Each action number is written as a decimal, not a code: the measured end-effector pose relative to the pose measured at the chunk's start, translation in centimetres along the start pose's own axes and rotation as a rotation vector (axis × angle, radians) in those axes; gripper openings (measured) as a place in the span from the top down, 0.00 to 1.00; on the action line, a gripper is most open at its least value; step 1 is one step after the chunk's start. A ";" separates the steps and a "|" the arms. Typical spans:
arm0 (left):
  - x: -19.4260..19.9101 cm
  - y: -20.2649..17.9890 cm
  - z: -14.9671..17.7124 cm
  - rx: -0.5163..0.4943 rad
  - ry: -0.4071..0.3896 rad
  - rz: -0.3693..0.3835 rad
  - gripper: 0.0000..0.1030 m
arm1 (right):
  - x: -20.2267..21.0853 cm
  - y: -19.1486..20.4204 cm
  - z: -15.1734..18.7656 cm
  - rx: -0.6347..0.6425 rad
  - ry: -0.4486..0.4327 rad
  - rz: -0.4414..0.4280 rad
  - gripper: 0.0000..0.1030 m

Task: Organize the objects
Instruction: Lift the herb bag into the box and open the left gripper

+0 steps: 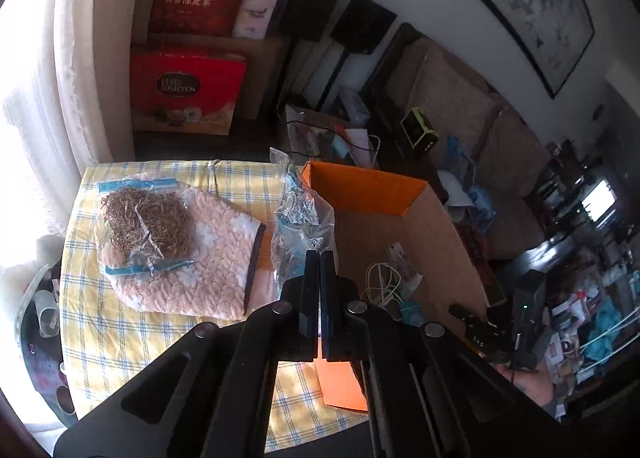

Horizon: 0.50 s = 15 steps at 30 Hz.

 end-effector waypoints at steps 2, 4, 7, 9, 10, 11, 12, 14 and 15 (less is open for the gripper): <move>-0.7 -0.6 -0.7 -0.006 0.008 0.018 1.00 | 0.0 0.0 0.0 0.000 0.001 0.000 0.86; -1.2 -1.3 -1.5 -0.010 0.004 0.016 1.00 | 0.0 0.0 0.0 0.000 0.000 0.000 0.86; -2.2 -2.7 -2.9 -0.033 0.008 0.000 1.00 | 0.0 0.0 0.0 0.000 0.000 0.000 0.86; -3.1 -3.6 -3.8 -0.045 0.017 -0.006 1.00 | 0.0 0.0 0.0 -0.001 0.001 0.000 0.86; -3.6 -3.9 -4.1 -0.049 0.022 -0.011 1.00 | 0.0 0.0 0.1 -0.001 0.001 0.000 0.86; -4.1 -4.2 -4.5 -0.054 0.026 -0.014 1.00 | 0.0 0.0 0.1 0.000 0.001 0.000 0.86; -4.5 -4.5 -4.8 -0.055 0.028 -0.015 1.00 | 0.0 0.0 0.1 -0.001 0.001 0.000 0.86; -5.2 -5.3 -5.2 -0.069 0.030 -0.026 1.00 | 0.0 0.0 0.1 -0.001 0.001 0.000 0.86; -5.3 -5.9 -5.4 -0.078 0.029 -0.031 1.00 | 0.0 0.0 0.1 0.000 0.002 0.001 0.86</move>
Point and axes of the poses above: each gripper's, at about its wrist camera, not at the fingertips, and x roughly against the way its jaws point, y to its left, z to its underside, the point moved 1 cm from there along -x, roughly the way its jaws point, and after that the axes turned 4 degrees about y, right-handed, at the moved point
